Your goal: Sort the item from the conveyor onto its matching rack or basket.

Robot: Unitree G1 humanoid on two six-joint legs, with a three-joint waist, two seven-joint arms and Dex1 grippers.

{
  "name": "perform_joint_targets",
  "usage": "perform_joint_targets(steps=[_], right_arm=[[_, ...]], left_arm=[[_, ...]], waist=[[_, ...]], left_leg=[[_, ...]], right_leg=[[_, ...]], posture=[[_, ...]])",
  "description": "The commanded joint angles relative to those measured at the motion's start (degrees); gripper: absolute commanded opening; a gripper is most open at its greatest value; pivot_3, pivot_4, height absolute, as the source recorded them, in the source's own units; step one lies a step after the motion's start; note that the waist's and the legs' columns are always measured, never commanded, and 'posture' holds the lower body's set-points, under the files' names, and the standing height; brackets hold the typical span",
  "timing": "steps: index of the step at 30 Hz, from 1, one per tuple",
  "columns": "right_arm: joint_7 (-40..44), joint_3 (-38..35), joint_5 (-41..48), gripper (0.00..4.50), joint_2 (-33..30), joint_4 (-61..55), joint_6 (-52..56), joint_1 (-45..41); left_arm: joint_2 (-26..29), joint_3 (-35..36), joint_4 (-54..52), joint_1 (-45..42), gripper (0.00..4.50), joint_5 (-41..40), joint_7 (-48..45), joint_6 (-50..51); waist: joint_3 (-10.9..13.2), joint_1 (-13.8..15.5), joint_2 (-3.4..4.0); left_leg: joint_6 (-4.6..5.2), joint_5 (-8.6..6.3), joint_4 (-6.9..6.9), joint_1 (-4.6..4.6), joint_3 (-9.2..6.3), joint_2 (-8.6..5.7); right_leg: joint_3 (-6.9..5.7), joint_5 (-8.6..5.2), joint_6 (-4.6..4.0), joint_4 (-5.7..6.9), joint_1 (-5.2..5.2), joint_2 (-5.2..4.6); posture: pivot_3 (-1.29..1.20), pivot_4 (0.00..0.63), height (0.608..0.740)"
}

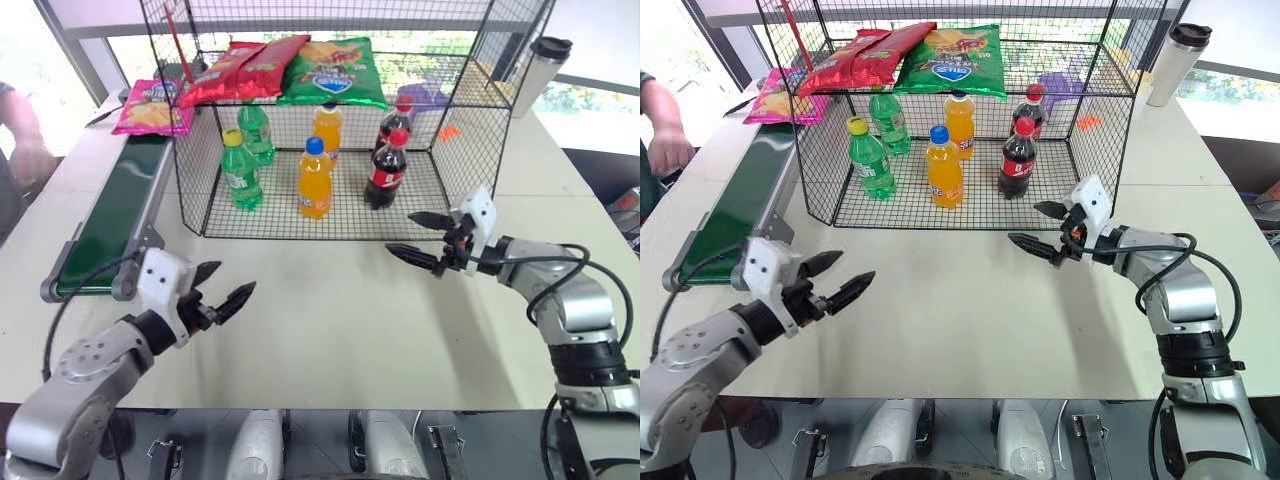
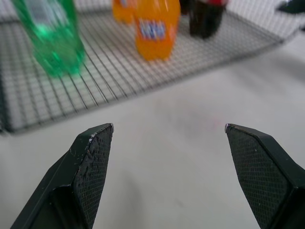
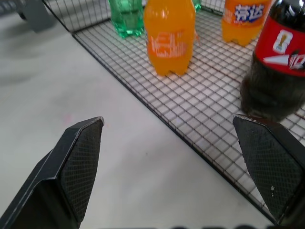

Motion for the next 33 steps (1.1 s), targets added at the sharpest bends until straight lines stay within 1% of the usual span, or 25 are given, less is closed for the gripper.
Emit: perform_joint_targets(steps=[1,2,3,4,5,6,9,11,14,17,21,24,28,31,33], right_arm=[[4.00,-3.12,2.50,4.45,-3.14,3.67,1.12,-4.09],[5.47,-2.68,2.72,4.45,-3.71,5.07,1.61,-5.57],[6.97,-2.01,2.79,4.45,-4.07,6.35,1.87,-7.10],[7.93,-1.42,2.73,4.45,-4.18,7.24,1.91,-8.12],[8.83,-0.37,2.48,4.45,-3.83,7.73,1.84,-9.14],[9.52,0.58,2.42,4.45,-3.13,7.86,1.89,-10.03],[10.64,3.31,3.69,4.45,0.70,5.35,3.46,-11.74],[10.68,4.82,4.69,4.45,3.45,2.74,4.83,-11.88],[10.37,6.36,5.40,4.45,6.10,0.37,6.12,-11.46],[9.84,7.00,5.50,4.45,7.82,0.40,6.61,-11.39],[10.59,7.79,4.57,4.45,7.88,1.65,6.02,-11.46],[11.30,7.88,4.10,4.45,7.44,3.23,5.61,-12.28],[11.92,7.76,4.61,4.45,7.32,3.74,6.63,-13.78],[11.90,8.16,4.12,4.45,7.43,3.66,6.51,-13.96],[11.86,8.23,3.86,4.45,7.39,3.80,6.39,-14.05]], left_arm=[[10.83,8.95,-3.49,-3.36,3.91,-0.81,-2.13,2.54],[16.50,11.45,-3.15,-1.54,3.91,3.92,-5.13,2.02],[22.06,14.05,-2.77,2.30,3.91,10.31,-8.79,0.34],[25.40,15.63,-2.34,5.37,3.91,14.49,-11.22,-1.24],[27.46,17.94,-1.43,10.79,3.91,20.96,-14.01,-4.62],[28.23,20.20,-0.31,15.29,3.91,26.46,-16.23,-7.98],[25.74,26.48,3.58,24.85,3.91,39.69,-18.54,-18.81],[23.43,28.29,4.85,29.37,3.91,46.77,-18.96,-25.91],[19.69,29.19,5.24,34.37,3.91,53.39,-19.87,-33.20],[15.71,30.06,5.49,37.61,3.91,59.03,-19.12,-38.73],[11.13,30.91,5.34,39.16,3.91,63.83,-17.78,-42.73],[7.26,30.64,5.15,39.80,3.91,66.46,-15.81,-45.57],[2.37,28.63,6.34,39.59,3.91,70.37,-10.60,-50.41],[0.64,27.72,7.40,38.96,3.91,72.36,-8.13,-52.42],[-0.05,27.22,7.88,38.84,3.91,72.59,-8.11,-52.44]], waist=[[-0.01,-0.16,0.00],[0.01,-0.39,-0.03],[0.02,-1.06,-0.01],[-0.02,-1.50,0.14],[-0.06,-1.57,0.25],[-0.07,-1.90,0.26],[-0.06,-2.36,0.25],[-0.06,-2.01,0.20],[-0.06,-1.46,0.21],[-0.07,-1.19,0.19],[-0.09,-1.54,0.15],[-0.10,-1.61,0.14],[-0.10,-1.62,0.14],[-0.10,-1.59,0.13],[-0.10,-1.60,0.13]], left_leg=[[0.00,0.00,-0.01,0.02,0.03,-0.02],[0.00,0.00,-0.01,0.03,0.07,-0.04],[0.00,0.00,-0.06,0.03,0.10,-0.03],[0.02,-0.01,-0.13,0.04,0.21,-0.06],[0.06,-0.03,-0.27,0.09,0.27,-0.10],[0.07,-0.04,-0.32,0.12,0.32,-0.10],[0.10,-0.04,-0.82,0.26,0.59,-0.08],[0.10,-0.04,-0.87,0.20,0.65,0.10],[0.10,-0.05,-0.99,0.16,0.62,0.22],[0.09,-0.05,-0.97,0.10,0.55,0.16],[0.08,-0.06,-0.88,0.09,0.60,0.11],[0.08,-0.06,-0.86,0.09,0.66,0.09],[0.08,-0.06,-0.93,0.09,0.66,0.11],[0.09,-0.06,-0.93,0.11,0.64,0.17],[0.09,-0.06,-0.92,0.11,0.60,0.18]], right_leg=[[0.02,0.00,0.00,-0.01,0.01,-0.02],[0.03,0.00,0.00,0.00,0.02,-0.02],[0.05,0.00,0.00,-0.03,-0.02,0.02],[0.11,-0.01,0.00,-0.03,-0.09,0.03],[0.13,-0.01,0.00,-0.12,-0.06,0.00],[0.16,-0.01,0.00,-0.16,-0.07,-0.01],[0.35,0.00,0.02,-0.23,-0.24,0.10],[0.34,0.01,0.03,-0.21,-0.35,0.35],[0.34,-0.02,-0.03,-0.19,-0.45,0.38],[0.29,-0.05,-0.09,-0.23,-0.44,0.02],[0.32,0.04,-0.23,-0.70,-0.24,-0.19],[0.32,0.06,-0.25,-0.72,-0.24,-0.30],[0.36,0.07,-0.23,-0.69,-0.29,-0.31],[0.36,0.07,-0.23,-0.64,-0.31,-0.24],[0.35,0.07,-0.23,-0.63,-0.30,-0.22]], posture=[[0.00,0.150,0.740],[0.00,0.150,0.740],[0.00,0.150,0.740],[0.00,0.150,0.740],[0.00,0.150,0.740],[0.00,0.150,0.740],[0.00,0.150,0.740],[0.00,0.150,0.740],[0.00,0.150,0.740],[0.00,0.150,0.740],[0.00,0.150,0.740],[0.00,0.150,0.740],[0.00,0.150,0.740],[0.00,0.150,0.740],[0.00,0.150,0.740]])
